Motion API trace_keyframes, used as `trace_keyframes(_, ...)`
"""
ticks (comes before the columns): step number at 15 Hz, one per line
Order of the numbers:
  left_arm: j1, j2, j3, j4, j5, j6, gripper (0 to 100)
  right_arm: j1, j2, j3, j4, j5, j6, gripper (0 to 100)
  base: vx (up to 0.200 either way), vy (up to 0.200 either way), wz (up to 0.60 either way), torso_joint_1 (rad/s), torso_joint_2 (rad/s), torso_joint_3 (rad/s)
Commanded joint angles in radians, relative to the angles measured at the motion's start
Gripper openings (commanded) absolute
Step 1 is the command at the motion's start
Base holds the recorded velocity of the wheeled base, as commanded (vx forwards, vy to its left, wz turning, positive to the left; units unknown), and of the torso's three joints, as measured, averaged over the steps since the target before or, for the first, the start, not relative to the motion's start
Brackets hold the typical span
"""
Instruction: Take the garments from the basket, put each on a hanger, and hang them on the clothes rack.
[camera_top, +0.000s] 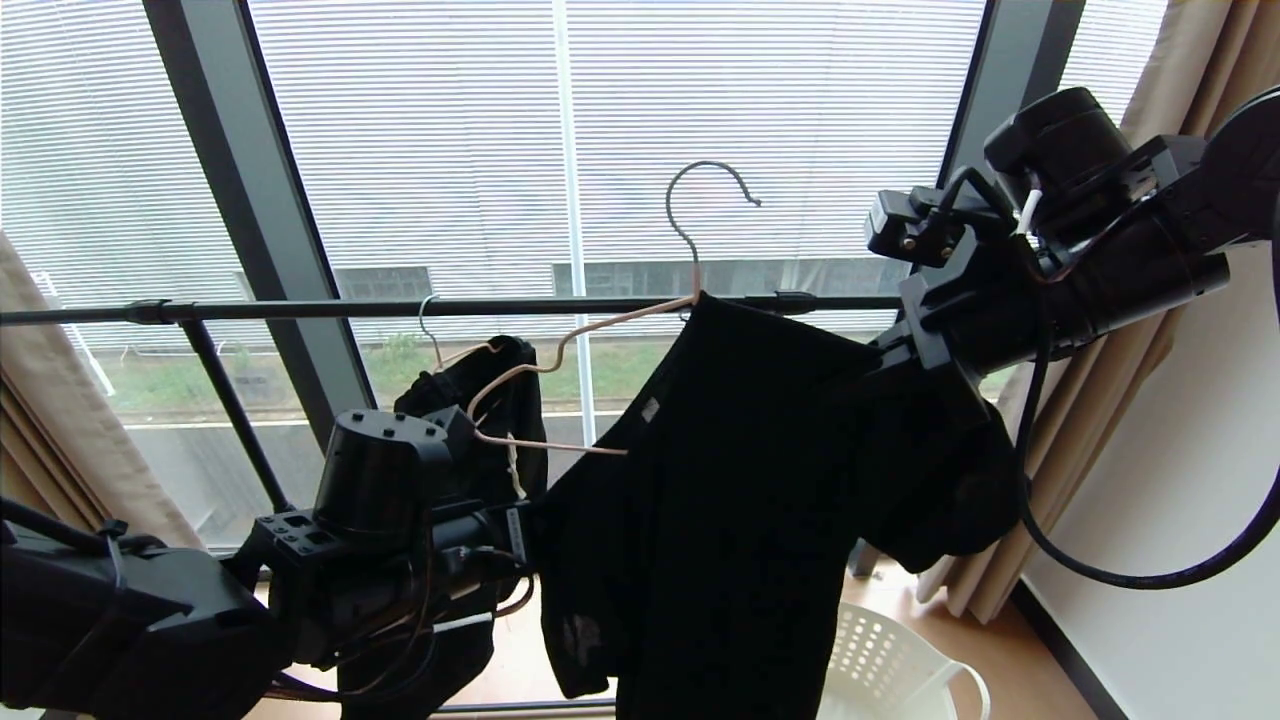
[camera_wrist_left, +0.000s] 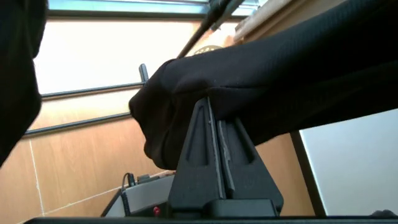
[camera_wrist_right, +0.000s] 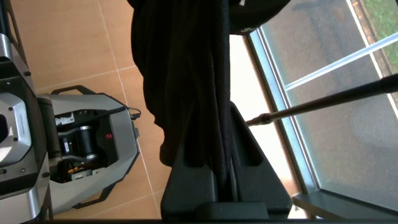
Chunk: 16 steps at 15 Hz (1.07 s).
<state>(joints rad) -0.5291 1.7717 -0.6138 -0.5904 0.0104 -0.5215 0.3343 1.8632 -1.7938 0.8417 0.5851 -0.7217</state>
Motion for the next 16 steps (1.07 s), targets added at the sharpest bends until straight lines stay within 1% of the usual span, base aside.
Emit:
trace_keyframes(1, 0.038, -0.037, 0.002, 0.0, 0.0, 0.0, 0, -0.011, -0.012, 0.008, 0.002, 0.001, -0.001, 0, 0.0, 0.0, 0.0, 0.0, 0.0, 0.0)
trace_keyframes(4, 0.095, -0.041, -0.003, 0.0, -0.003, 0.0, 0, -0.014, -0.015, 0.031, -0.001, 0.001, -0.004, 0, 0.0, 0.0, 0.0, 0.0, 0.0, 0.0)
trace_keyframes(9, 0.147, -0.077, -0.001, 0.0, -0.007, 0.012, 0, -0.034, -0.015, 0.071, -0.004, -0.004, -0.007, 0, 0.0, 0.0, 0.0, 0.0, 0.0, 0.0)
trace_keyframes(12, 0.15, -0.107, -0.003, 0.0, -0.009, 0.012, 0, -0.044, -0.029, 0.094, -0.003, -0.018, -0.012, 0, 0.0, 0.0, 0.0, 0.0, 0.0, 0.0)
trace_keyframes(14, 0.15, -0.123, -0.003, 0.0, -0.009, 0.014, 0, -0.044, -0.038, 0.11, -0.003, -0.039, -0.03, 0, 0.0, 0.0, 0.0, 0.0, 0.0, 0.0)
trace_keyframes(16, 0.15, -0.138, -0.006, 0.0, -0.009, 0.023, 0, -0.044, -0.041, 0.116, -0.003, -0.039, -0.031, 0, 0.0, 0.0, 0.0, 0.0, 0.0, 0.0)
